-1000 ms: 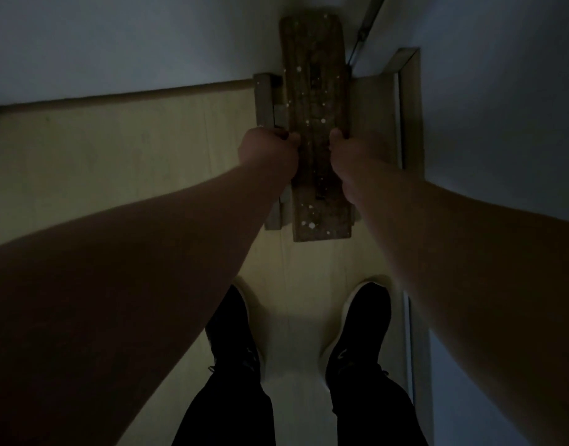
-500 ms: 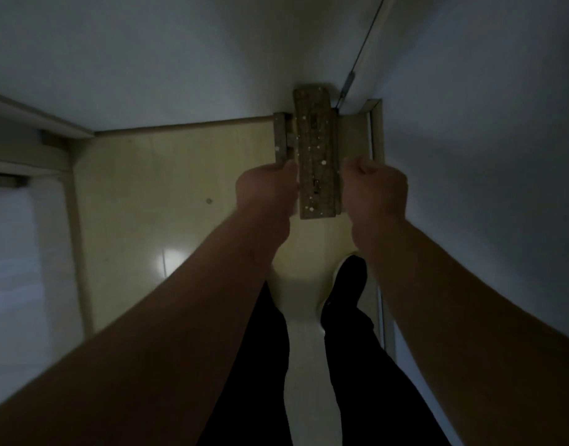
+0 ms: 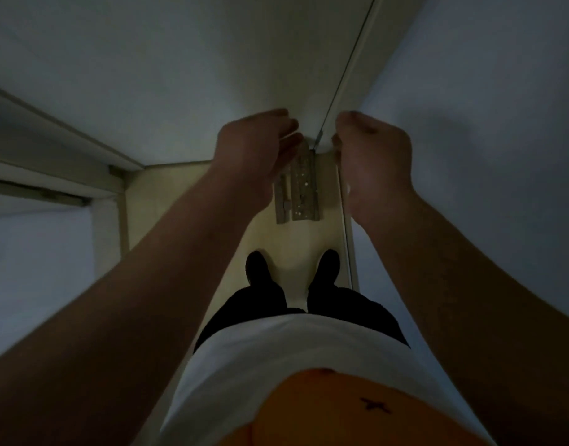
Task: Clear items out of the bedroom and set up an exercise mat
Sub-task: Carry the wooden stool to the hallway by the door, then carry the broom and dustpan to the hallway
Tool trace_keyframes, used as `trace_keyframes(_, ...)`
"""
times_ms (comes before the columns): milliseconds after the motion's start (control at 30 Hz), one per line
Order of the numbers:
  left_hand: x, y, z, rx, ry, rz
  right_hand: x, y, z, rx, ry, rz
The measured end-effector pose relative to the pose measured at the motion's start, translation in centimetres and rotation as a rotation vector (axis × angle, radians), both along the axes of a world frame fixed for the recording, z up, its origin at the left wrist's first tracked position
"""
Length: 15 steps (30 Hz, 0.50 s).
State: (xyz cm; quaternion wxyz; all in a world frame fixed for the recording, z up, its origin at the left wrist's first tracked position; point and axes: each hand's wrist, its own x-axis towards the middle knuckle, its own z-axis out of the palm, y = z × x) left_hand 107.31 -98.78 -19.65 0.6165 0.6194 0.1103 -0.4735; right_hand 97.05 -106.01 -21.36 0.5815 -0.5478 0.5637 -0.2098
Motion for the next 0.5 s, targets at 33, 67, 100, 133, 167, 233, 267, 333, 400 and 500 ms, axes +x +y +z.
trace_keyframes(33, 0.0, 0.5, 0.8, -0.011, 0.005, 0.008, -0.2, 0.4, 1.1, 0.023, -0.020, -0.023)
trace_keyframes(67, 0.1, 0.9, 2.8, -0.047, -0.006, -0.004, -0.3, 0.8, 3.3, 0.027, -0.052, -0.048)
trace_keyframes(100, 0.0, 1.3, 3.6, -0.064, -0.007, -0.018, -0.6, 1.2, 4.4, 0.050, -0.066, -0.046)
trace_keyframes(133, 0.0, 1.7, 4.5, -0.087, -0.001, -0.032, -0.9, 1.4, 5.4, 0.055, -0.075, -0.041)
trace_keyframes(167, 0.1, 2.1, 5.6, -0.120, -0.005, -0.054, -1.2, 1.7, 6.5, 0.042, -0.089, -0.033)
trace_keyframes(233, 0.3, 2.8, 7.7, -0.169, -0.021, -0.095, -2.0, 2.7, 8.9, 0.011, -0.108, -0.035)
trace_keyframes(267, 0.5, 2.9, 8.8, -0.197, -0.039, -0.118, -2.2, 3.1, 10.1, -0.007, -0.124, -0.040)
trace_keyframes(333, 0.8, 3.1, 10.5, -0.229, -0.081, -0.168, -2.6, 3.6, 11.8, -0.051, -0.122, -0.048)
trace_keyframes(400, 0.9, 3.0, 12.2, -0.255, -0.138, -0.245, -3.2, 4.0, 13.0, -0.120, -0.132, -0.077)
trace_keyframes(500, 0.9, 2.8, 14.0, -0.280, -0.279, -0.392, -3.9, 4.5, 14.9, -0.214, -0.127, -0.110)
